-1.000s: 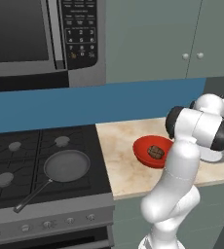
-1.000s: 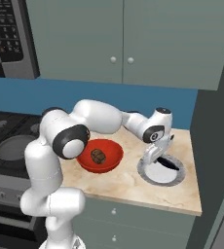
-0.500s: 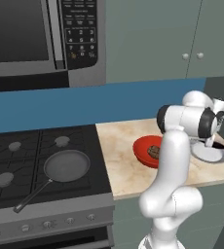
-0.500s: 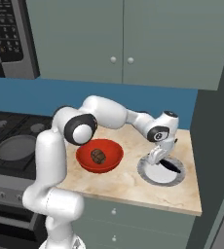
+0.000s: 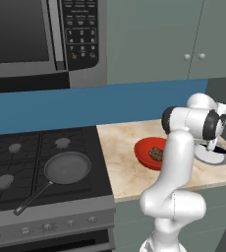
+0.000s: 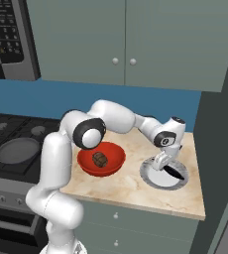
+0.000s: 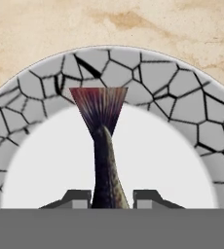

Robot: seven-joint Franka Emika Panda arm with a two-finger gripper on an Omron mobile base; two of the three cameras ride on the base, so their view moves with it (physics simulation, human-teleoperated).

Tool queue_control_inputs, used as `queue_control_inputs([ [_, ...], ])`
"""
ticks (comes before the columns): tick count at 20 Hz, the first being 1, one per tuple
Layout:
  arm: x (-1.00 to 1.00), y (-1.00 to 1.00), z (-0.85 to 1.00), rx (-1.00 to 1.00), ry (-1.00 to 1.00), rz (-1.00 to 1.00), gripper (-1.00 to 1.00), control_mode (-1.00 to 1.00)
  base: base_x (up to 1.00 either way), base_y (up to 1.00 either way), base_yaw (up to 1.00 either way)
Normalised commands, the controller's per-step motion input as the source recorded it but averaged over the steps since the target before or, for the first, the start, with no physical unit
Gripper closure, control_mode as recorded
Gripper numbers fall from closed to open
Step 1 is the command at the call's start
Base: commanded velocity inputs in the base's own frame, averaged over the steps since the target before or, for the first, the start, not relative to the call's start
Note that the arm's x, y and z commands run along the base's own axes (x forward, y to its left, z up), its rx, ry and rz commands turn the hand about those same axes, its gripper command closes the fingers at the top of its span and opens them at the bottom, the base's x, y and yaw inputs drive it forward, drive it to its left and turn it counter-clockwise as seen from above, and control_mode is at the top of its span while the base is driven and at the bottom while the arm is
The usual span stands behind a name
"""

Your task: Place the fish on the plate and place the potato on the same plate.

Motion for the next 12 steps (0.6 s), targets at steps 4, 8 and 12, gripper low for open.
queue_control_inputs([
  [4,0.0,0.12,0.0,0.0,0.0,0.0,-1.0,-1.0,0.0,0.0,0.0],
  [8,-0.03,0.08,0.01,0.0,0.0,0.0,-1.0,-1.0,0.0,0.0,0.0],
  [12,-0.36,0.23,0.28,-0.06,-0.08,0.0,-1.0,-1.0,0.0,0.0,0.0],
])
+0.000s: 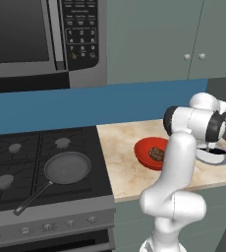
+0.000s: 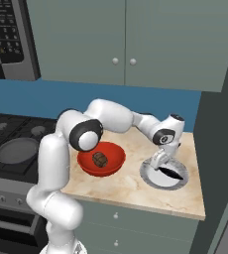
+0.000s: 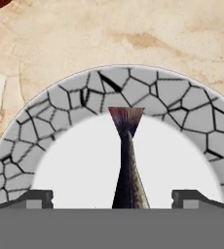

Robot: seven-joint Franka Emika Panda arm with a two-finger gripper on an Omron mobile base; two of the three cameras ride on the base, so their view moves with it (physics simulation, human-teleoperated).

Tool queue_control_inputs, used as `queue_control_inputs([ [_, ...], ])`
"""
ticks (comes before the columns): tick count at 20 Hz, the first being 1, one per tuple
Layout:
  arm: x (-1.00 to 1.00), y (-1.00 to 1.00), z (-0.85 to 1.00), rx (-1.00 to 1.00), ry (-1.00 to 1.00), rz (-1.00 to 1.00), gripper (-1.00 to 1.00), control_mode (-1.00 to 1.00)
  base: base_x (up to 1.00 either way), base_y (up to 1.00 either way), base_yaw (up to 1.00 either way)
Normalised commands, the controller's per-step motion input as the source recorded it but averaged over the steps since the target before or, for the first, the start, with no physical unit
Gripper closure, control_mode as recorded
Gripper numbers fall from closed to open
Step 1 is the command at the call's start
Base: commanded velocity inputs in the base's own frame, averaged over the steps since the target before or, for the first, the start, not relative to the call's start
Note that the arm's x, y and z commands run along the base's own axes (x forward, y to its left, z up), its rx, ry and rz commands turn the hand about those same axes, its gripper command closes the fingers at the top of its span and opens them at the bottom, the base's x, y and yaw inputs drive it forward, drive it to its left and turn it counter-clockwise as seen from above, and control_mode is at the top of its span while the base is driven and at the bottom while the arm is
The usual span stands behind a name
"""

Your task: Place the fish on the plate and place the potato on the same plate.

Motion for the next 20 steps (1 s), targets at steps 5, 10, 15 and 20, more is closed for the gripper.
queue_control_inputs([
  [5,-0.86,0.35,0.55,0.0,-0.19,-0.22,-1.0,-1.0,0.0,0.0,0.0],
  [10,-0.8,0.82,0.86,-0.03,-0.2,-0.24,-1.0,-1.0,0.0,0.0,0.0],
  [15,-0.61,0.96,0.9,-0.03,-0.04,-0.2,-1.0,-1.0,0.0,0.0,0.0],
  [20,-0.21,0.14,0.27,0.08,-0.02,-0.18,-1.0,-1.0,0.0,0.0,0.0],
])
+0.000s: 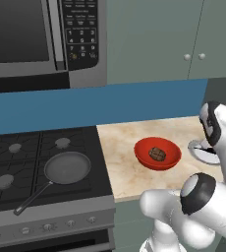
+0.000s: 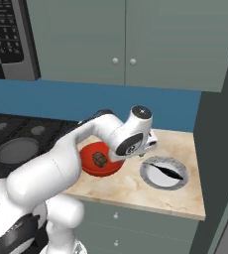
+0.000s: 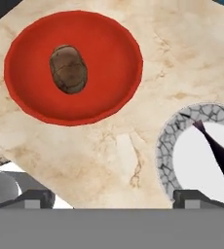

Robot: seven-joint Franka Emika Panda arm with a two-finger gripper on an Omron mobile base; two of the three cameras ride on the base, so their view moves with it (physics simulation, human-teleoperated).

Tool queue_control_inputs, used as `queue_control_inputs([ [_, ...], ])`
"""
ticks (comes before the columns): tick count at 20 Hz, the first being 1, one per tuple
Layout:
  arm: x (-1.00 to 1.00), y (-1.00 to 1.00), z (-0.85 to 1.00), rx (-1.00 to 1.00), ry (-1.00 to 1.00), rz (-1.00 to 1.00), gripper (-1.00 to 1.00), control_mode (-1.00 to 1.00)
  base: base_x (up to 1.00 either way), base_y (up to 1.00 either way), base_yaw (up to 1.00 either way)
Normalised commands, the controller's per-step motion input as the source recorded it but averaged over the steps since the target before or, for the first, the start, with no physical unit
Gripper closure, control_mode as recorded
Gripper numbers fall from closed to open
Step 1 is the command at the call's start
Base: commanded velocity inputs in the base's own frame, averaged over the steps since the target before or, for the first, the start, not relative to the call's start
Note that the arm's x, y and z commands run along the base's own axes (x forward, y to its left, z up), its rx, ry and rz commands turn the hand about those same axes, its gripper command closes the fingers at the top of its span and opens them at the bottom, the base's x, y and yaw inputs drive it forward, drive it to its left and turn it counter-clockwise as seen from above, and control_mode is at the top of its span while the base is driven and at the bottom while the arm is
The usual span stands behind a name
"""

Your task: Place the fish on the plate and place the potato on the same plate.

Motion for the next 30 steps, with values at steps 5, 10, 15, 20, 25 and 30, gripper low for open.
queue_control_inputs([
  [5,-0.03,0.29,0.4,0.03,0.02,-0.22,-1.0,-1.0,0.0,0.0,0.0],
  [10,-0.01,0.55,0.56,-0.06,0.22,-0.27,-1.0,-1.0,0.0,0.0,0.0],
  [15,-0.13,0.78,-0.03,-0.01,0.07,-0.23,-1.0,-1.0,0.0,0.0,0.0],
  [20,0.01,0.62,-0.34,0.0,0.02,-0.13,-1.0,-1.0,0.0,0.0,0.0],
  [25,0.07,0.16,-0.29,0.0,-0.01,0.0,-1.0,-1.0,0.0,0.0,0.0],
  [30,0.19,0.15,-0.18,0.0,0.0,0.05,-1.0,-1.0,0.0,0.0,0.0],
])
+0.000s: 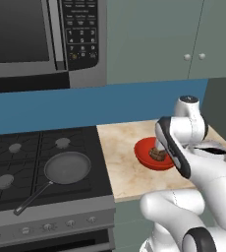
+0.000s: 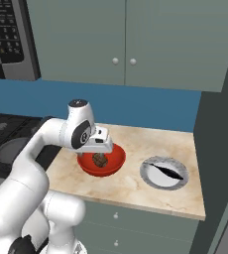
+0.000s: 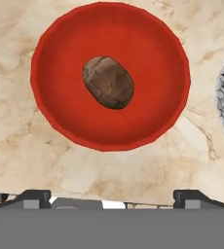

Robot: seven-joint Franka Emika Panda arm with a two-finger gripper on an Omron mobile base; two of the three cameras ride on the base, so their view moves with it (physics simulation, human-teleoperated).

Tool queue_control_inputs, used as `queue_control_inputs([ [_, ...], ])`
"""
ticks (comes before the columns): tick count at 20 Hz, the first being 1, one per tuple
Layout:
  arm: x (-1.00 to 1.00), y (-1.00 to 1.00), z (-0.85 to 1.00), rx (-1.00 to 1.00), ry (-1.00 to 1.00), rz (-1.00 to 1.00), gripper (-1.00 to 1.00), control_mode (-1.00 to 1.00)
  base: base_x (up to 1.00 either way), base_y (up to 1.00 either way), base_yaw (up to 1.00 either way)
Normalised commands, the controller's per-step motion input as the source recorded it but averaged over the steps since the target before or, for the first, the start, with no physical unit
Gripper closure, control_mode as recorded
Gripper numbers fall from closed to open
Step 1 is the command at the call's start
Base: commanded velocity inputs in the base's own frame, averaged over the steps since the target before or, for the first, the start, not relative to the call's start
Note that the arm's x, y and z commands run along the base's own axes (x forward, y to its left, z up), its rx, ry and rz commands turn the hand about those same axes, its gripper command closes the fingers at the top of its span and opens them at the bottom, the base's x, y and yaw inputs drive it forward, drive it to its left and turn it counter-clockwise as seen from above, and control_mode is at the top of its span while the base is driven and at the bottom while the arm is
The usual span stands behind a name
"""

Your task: Place the fish on the plate and place the potato on the same plate.

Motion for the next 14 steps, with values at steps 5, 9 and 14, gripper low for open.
queue_control_inputs([
  [5,0.43,0.1,-0.21,0.0,0.0,0.07,-1.0,-1.0,0.0,0.0,0.0],
  [9,0.54,0.0,-0.17,0.0,0.0,0.09,-1.0,-1.0,0.0,0.0,0.0],
  [14,0.43,0.0,-0.1,0.0,0.0,0.11,-1.0,-1.0,0.0,0.0,0.0],
])
